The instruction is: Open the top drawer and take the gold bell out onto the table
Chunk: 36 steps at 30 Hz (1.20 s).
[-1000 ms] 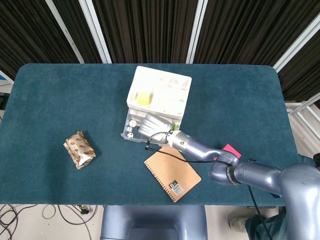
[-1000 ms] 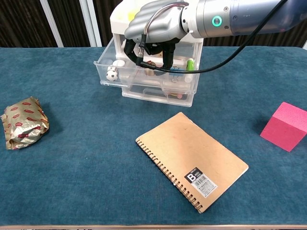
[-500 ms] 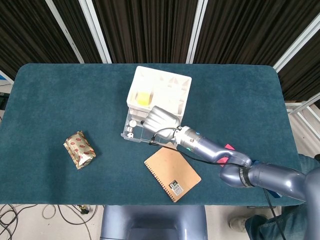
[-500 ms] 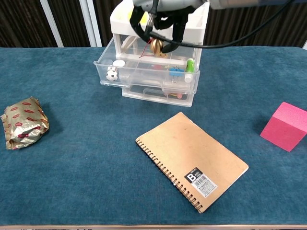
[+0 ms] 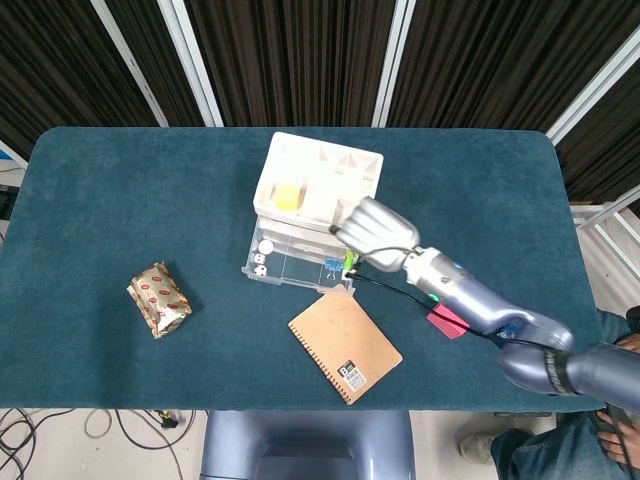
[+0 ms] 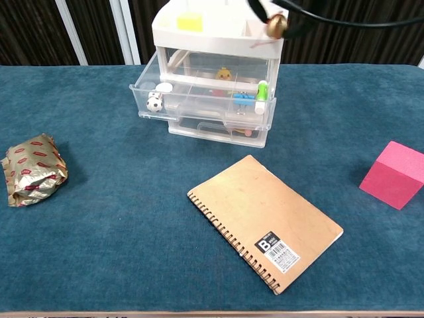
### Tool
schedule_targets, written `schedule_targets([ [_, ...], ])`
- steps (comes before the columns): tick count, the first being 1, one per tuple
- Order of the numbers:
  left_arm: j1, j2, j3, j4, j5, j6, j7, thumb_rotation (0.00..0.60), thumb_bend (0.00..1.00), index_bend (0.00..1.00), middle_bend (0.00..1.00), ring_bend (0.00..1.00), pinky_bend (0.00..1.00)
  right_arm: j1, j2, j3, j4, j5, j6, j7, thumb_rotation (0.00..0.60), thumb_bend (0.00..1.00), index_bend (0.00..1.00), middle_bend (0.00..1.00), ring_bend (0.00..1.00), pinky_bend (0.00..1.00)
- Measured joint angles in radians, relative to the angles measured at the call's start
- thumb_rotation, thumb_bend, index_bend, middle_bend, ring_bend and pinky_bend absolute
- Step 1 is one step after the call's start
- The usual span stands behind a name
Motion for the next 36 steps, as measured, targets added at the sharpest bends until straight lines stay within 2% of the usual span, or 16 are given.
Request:
schedule_targets([
  [6,0.0,0.0,0.0,-0.001,-0.001,0.0,0.003,0.6,0.2,0.1,0.0,0.0,0.0,-0.084,0.059,-0.058,-0.024,-0.029,0.029,0.02,0.6,0.35,0.61,0.98,1.0,1.0],
  [15,-0.001,-0.001,0.001,-0.003,-0.002,-0.002,0.009,0.6,0.2,0.1,0.0,0.0,0.0,-0.146,0.049,-0.111,-0.009,-0.039,0.028,0.057,0.6,0.35,0.61,0.98,1.0,1.0],
  [26,-0.002,-0.001,0.002,-0.002,-0.001,-0.005,0.005,0.6,0.2,0.1,0.0,0.0,0.0,-0.224,-0.1,-0.161,0.112,-0.044,0.044,0.084,0.6,0.35,0.61,0.98,1.0,1.0],
  [36,-0.002,-0.002,0.003,-0.001,0.0,-0.005,0.009,0.6,0.2,0.1,0.0,0.0,0.0,-0.276,-0.236,-0.174,0.262,-0.029,0.065,0.105,0.6,0.35,0.61,0.98,1.0,1.0],
])
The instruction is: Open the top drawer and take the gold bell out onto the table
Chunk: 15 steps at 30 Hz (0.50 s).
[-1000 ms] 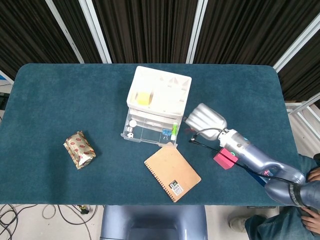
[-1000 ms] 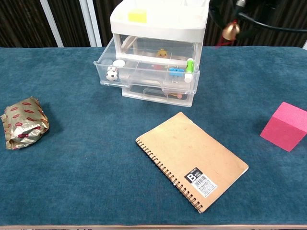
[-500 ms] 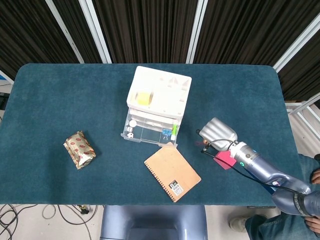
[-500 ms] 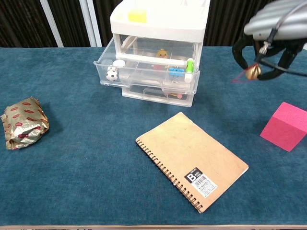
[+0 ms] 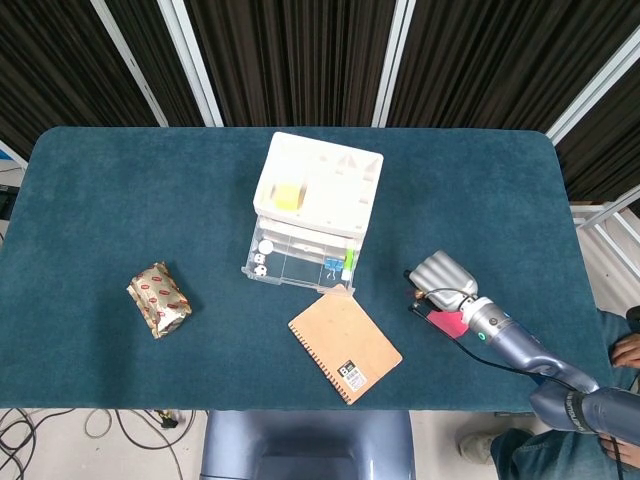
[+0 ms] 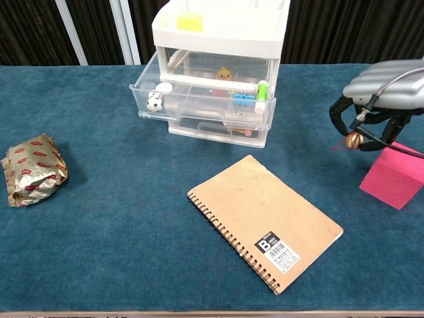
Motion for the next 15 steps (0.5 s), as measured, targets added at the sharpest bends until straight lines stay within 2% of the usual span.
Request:
schedule_targets([
  [9,-0.001,0.0,0.002,0.0,0.004,-0.002,0.001,0.6,0.2,0.1,0.0,0.0,0.0,-0.022,-0.09,0.009,0.096,0.014,0.001,0.024,0.6,0.34,0.61,0.98,1.0,1.0],
  [15,-0.002,-0.001,0.004,-0.001,0.006,-0.005,0.003,0.6,0.2,0.1,0.0,0.0,0.0,-0.028,-0.126,0.016,0.123,0.016,0.001,0.025,0.6,0.34,0.61,0.98,1.0,1.0],
])
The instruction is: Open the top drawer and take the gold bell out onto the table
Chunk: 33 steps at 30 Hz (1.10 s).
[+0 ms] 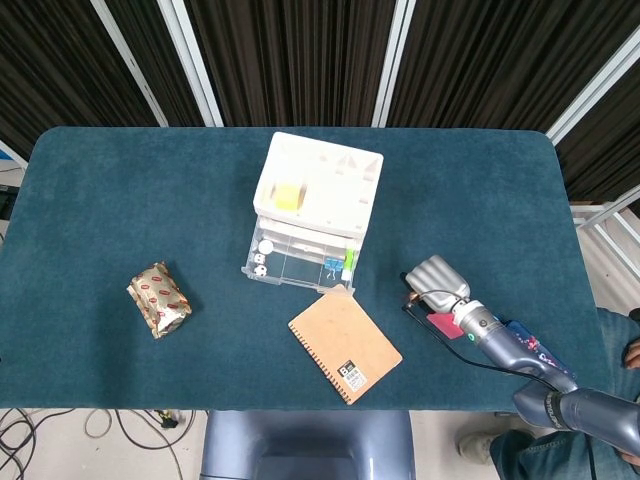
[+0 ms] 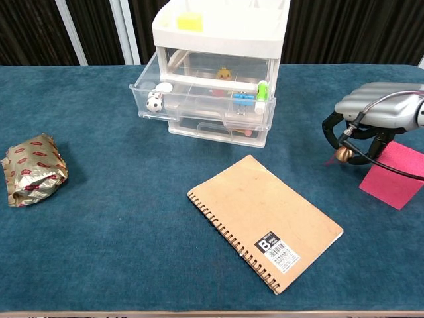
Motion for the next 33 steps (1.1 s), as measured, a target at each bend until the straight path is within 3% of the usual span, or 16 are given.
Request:
schedule_targets([
  [15,0.0,0.002,0.001,-0.001,-0.001,-0.002,-0.002,0.6,0.2,0.1,0.0,0.0,0.0,0.018,-0.093,0.047,0.077,0.051,-0.032,-0.06,0.6,0.34,0.62,0.98,1.0,1.0],
  [33,-0.001,0.002,0.003,-0.001,0.0,-0.004,0.001,0.6,0.2,0.1,0.0,0.0,0.0,0.028,-0.137,0.052,0.129,0.074,-0.074,-0.086,0.6,0.32,0.62,0.98,1.0,1.0],
])
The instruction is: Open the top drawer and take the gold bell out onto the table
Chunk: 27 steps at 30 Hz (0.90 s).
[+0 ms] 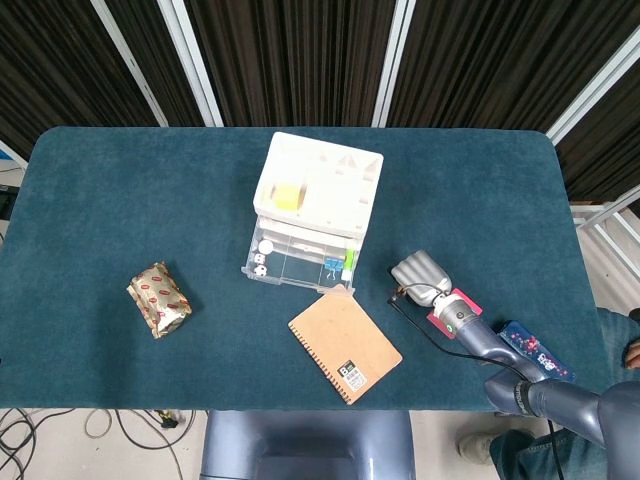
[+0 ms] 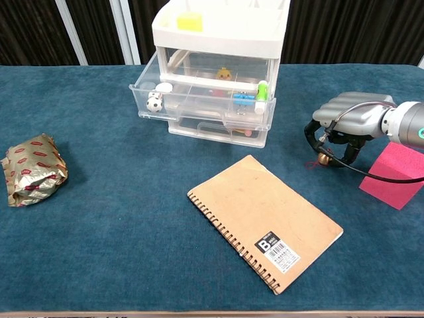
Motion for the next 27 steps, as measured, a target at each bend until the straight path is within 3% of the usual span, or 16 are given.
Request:
schedule_targets([
  [11,-0.001,0.002,0.002,-0.001,0.001,-0.004,0.001,0.6,0.2,0.1,0.0,0.0,0.0,-0.002,0.002,-0.006,-0.001,-0.001,-0.012,-0.004,0.6,0.31,0.61,0.98,1.0,1.0],
  [19,-0.002,0.003,0.002,-0.002,0.0,-0.004,0.003,0.6,0.2,0.1,0.0,0.0,0.0,-0.003,-0.001,-0.004,0.002,0.013,-0.02,-0.021,0.6,0.24,0.38,0.98,1.0,1.0],
  [27,-0.002,0.004,0.003,-0.003,-0.002,-0.007,0.005,0.6,0.2,0.1,0.0,0.0,0.0,-0.006,0.02,0.0,-0.029,0.04,-0.03,-0.056,0.6,0.23,0.3,0.98,1.0,1.0],
])
